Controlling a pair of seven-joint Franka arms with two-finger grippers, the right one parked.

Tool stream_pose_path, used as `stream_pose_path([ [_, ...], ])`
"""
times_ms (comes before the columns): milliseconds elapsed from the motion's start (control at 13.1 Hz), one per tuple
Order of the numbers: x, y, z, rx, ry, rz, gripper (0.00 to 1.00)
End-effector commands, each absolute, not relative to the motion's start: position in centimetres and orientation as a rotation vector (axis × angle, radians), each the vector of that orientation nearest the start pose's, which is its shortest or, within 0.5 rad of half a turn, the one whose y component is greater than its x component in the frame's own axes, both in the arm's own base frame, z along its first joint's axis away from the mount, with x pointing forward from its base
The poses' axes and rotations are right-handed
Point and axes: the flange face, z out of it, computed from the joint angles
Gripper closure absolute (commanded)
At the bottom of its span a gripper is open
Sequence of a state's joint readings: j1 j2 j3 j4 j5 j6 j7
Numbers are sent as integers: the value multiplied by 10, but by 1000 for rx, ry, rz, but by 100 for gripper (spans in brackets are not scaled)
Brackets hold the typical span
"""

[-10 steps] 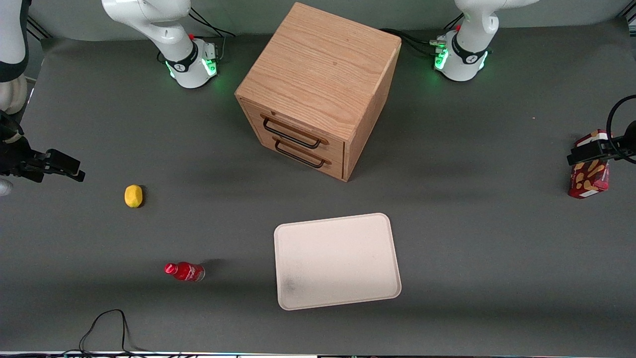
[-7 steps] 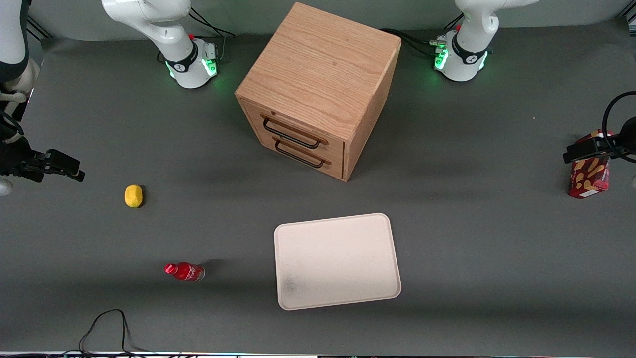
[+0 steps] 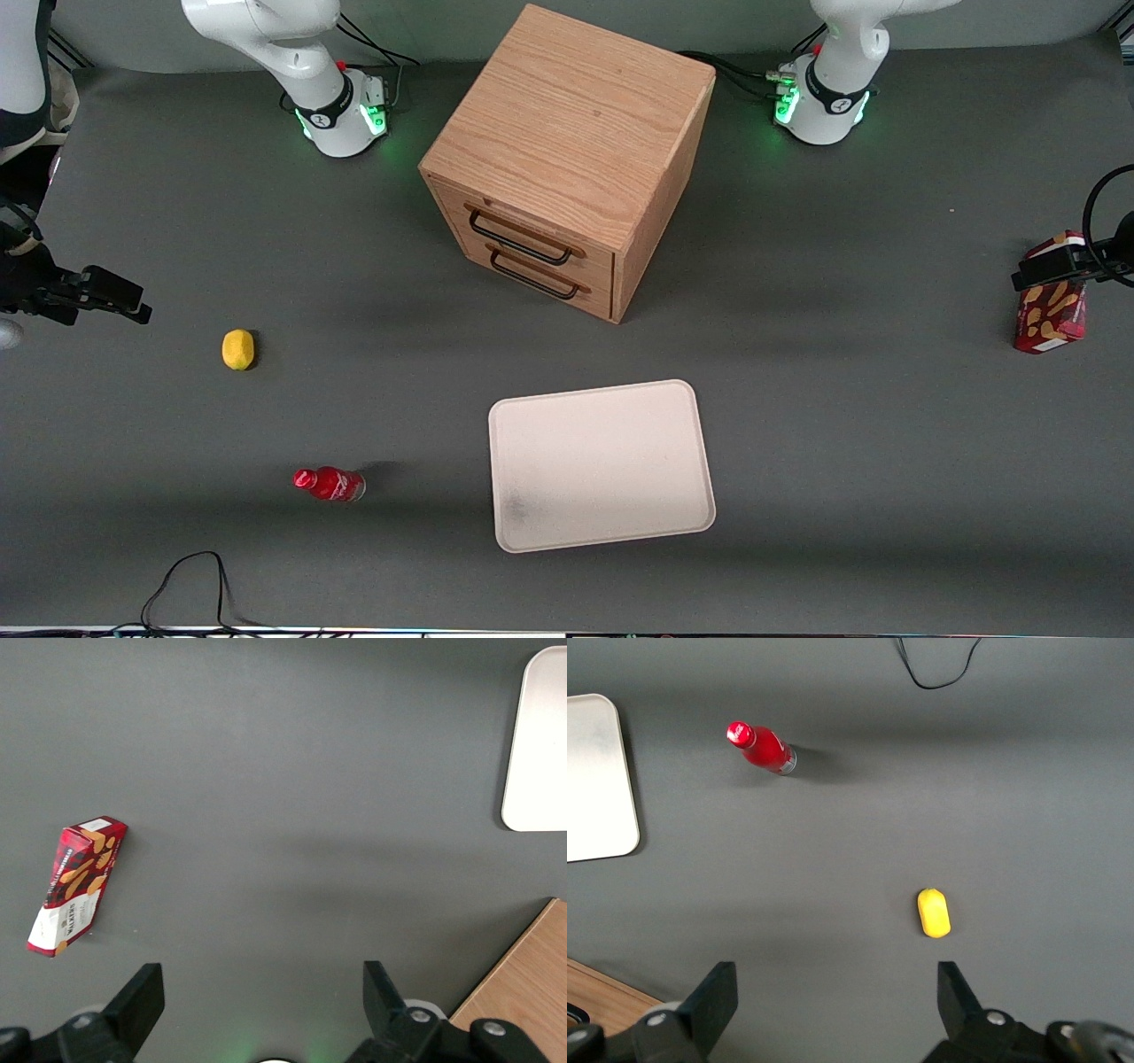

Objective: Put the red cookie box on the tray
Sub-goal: 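Lower the open left gripper over the red shortbread box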

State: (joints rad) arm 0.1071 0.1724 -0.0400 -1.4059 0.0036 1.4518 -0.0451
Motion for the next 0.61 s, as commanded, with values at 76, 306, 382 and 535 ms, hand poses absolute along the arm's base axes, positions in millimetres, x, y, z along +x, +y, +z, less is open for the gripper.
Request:
stream_pose_path([
  [76, 584, 54, 600, -3086, -184, 215, 0],
  [306, 578, 92, 596, -3049, -97, 249, 0],
  [382, 574, 117, 593, -3058, -61, 256, 0],
  [535, 565, 159, 597, -3038, 2, 253, 0],
])
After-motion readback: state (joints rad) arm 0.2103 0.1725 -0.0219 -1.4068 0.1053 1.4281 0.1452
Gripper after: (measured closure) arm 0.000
